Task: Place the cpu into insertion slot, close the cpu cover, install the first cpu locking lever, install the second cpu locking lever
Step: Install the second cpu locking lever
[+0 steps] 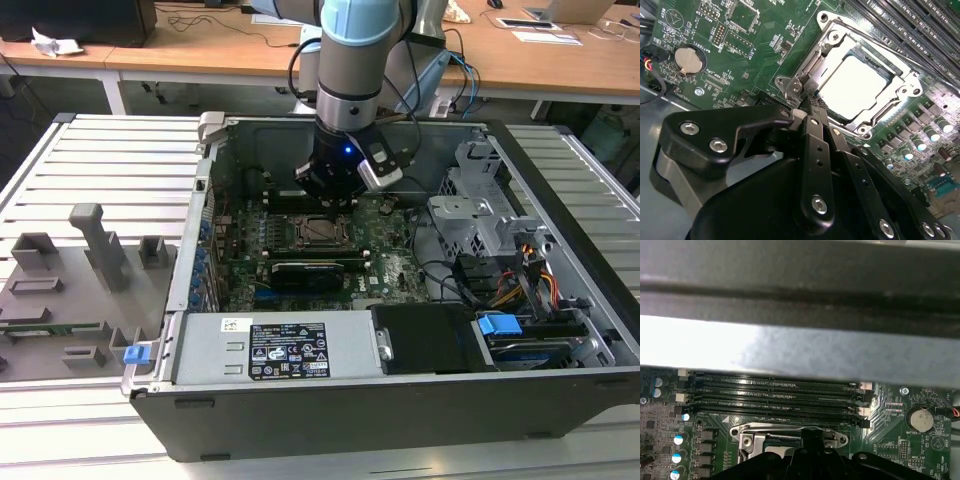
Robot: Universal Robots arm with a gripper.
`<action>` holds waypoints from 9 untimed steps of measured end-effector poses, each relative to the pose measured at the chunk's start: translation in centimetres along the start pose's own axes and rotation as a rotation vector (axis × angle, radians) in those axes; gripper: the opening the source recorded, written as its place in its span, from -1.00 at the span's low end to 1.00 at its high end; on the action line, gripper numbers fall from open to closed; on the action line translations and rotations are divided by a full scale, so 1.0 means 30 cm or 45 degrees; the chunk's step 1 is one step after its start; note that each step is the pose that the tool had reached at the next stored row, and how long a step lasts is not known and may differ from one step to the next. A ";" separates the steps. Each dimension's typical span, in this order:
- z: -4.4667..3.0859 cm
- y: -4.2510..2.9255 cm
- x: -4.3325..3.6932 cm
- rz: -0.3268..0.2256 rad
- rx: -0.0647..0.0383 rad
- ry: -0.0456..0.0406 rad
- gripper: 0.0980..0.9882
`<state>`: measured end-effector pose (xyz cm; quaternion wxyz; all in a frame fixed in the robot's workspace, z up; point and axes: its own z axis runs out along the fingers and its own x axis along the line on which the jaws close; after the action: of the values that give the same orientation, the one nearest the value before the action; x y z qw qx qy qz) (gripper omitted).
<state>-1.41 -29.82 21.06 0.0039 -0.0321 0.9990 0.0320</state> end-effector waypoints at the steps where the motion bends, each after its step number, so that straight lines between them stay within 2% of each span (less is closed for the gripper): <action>1: -0.003 0.000 0.000 0.000 0.000 0.000 -0.98; 6: -0.027 0.002 0.000 0.000 -0.001 0.000 -0.98; 9: -0.054 0.003 -0.001 0.000 0.000 0.000 -0.98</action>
<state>-1.41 -29.82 22.70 0.0040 -0.0322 0.9990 0.0322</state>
